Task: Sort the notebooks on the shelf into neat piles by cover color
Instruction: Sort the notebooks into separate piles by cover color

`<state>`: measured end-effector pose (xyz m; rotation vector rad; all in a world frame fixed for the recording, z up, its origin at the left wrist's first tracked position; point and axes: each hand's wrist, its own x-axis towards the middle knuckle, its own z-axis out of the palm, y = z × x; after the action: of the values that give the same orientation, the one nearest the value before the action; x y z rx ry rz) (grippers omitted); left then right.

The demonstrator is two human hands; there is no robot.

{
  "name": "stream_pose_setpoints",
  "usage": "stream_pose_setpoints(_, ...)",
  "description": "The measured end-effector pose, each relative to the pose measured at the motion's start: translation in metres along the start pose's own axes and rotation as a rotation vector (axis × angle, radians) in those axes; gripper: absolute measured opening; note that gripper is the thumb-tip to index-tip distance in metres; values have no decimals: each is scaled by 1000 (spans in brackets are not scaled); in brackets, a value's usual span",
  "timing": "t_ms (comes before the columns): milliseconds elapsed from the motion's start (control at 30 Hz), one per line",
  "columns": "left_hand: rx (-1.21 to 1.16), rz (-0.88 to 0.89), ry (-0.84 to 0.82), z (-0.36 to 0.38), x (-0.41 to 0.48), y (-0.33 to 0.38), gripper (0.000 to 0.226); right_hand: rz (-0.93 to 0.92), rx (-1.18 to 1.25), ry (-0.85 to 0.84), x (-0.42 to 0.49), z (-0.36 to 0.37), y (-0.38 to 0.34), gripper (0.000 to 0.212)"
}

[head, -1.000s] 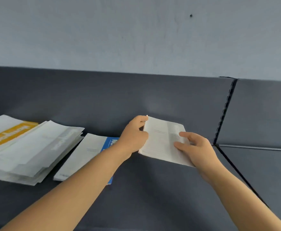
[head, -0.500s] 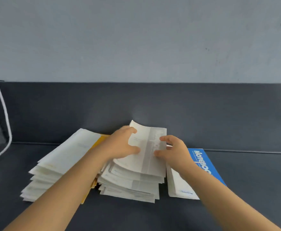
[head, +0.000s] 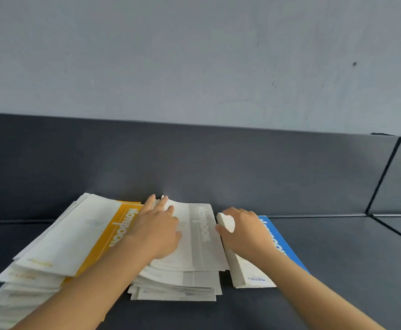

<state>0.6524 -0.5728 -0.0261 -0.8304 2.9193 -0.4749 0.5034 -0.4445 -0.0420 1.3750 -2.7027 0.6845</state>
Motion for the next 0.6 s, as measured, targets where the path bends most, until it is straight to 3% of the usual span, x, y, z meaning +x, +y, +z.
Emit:
stream_pose_setpoints(267, -319, 113, 151, -45, 34, 96, 40, 110, 80, 12, 8, -35, 90, 45)
stream_pose_setpoints(433, -277, -24, 6, -54, 82, 176, 48, 52, -15, -6, 8, -50, 147, 42)
stream_pose_setpoints(600, -273, -278, -161, -36, 108, 207, 69, -33, -65, -67, 21, -48, 174, 43)
